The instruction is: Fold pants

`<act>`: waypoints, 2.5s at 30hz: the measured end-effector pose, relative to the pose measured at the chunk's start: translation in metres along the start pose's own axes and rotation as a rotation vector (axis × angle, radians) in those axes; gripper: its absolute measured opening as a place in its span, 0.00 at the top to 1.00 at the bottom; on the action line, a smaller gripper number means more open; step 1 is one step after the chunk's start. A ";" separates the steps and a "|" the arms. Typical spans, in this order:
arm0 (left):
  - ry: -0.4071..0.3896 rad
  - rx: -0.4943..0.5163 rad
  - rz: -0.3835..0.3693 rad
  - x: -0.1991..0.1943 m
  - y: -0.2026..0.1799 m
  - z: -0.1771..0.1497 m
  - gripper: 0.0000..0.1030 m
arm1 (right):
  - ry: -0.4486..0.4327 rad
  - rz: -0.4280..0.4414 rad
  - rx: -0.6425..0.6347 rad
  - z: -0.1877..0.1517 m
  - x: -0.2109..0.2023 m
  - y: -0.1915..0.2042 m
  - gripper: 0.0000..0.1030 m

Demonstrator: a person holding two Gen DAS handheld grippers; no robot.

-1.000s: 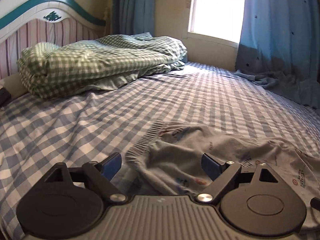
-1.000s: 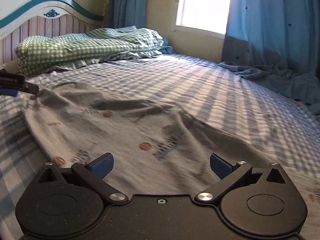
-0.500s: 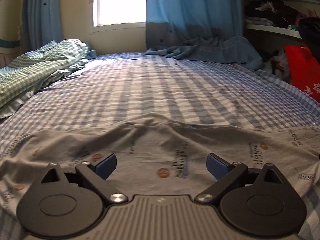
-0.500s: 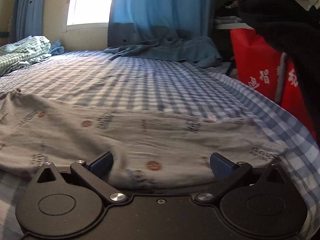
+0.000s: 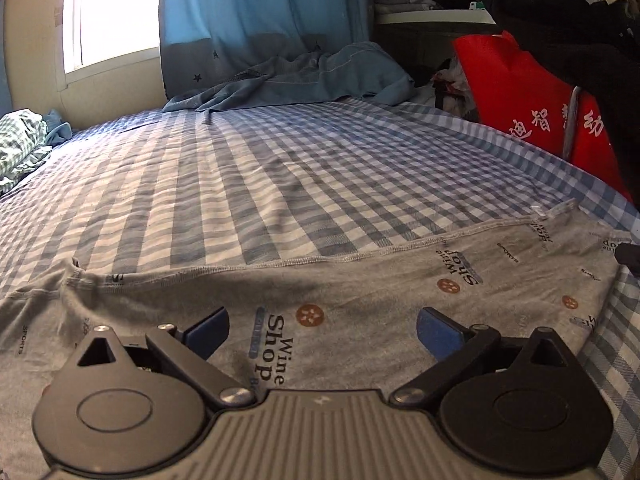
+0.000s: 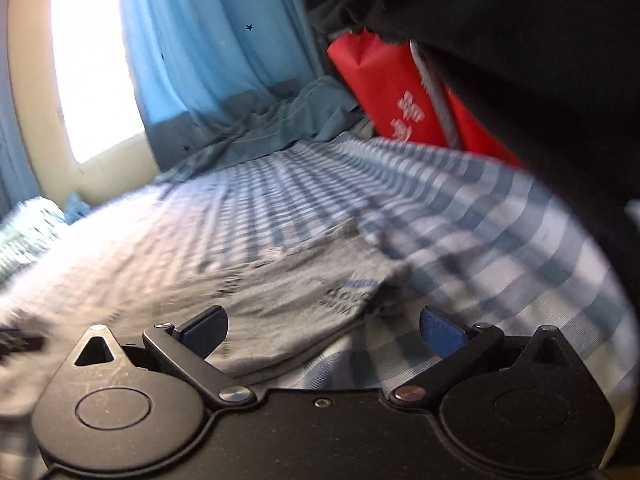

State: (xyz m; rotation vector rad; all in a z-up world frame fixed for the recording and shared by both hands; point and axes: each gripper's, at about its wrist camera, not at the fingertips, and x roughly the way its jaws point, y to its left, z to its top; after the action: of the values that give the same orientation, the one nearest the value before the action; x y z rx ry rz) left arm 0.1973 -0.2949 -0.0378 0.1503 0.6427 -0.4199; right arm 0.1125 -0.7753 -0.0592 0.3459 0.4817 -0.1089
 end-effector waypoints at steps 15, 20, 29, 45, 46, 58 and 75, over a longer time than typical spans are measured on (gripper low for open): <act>0.047 -0.079 -0.001 0.008 0.013 -0.002 0.00 | -0.053 0.013 0.448 0.008 0.014 -0.025 0.44; 0.045 -0.175 -0.128 0.006 0.019 0.016 0.00 | -0.060 -0.051 0.456 0.010 0.019 -0.029 0.84; 0.090 -0.436 -0.503 0.018 0.041 0.028 0.00 | -0.170 -0.085 -0.065 0.018 0.001 0.049 0.90; 0.107 -0.470 -0.700 0.033 0.032 -0.002 0.01 | -0.054 -0.007 -0.977 -0.091 0.005 0.195 0.85; 0.107 -0.465 -0.698 0.032 0.031 -0.002 0.01 | -0.058 -0.015 -0.971 -0.091 0.006 0.196 0.82; 0.194 -0.598 -0.831 0.047 0.026 0.008 0.01 | -0.097 0.169 -0.434 -0.050 -0.009 0.158 0.83; 0.201 -0.687 -0.832 0.060 0.029 0.006 0.01 | -0.080 0.175 -0.635 -0.074 -0.008 0.197 0.77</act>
State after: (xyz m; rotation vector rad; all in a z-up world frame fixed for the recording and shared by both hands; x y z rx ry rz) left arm 0.2563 -0.2901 -0.0698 -0.7651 1.0050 -0.9591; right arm 0.1095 -0.5645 -0.0575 -0.2390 0.3819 0.1995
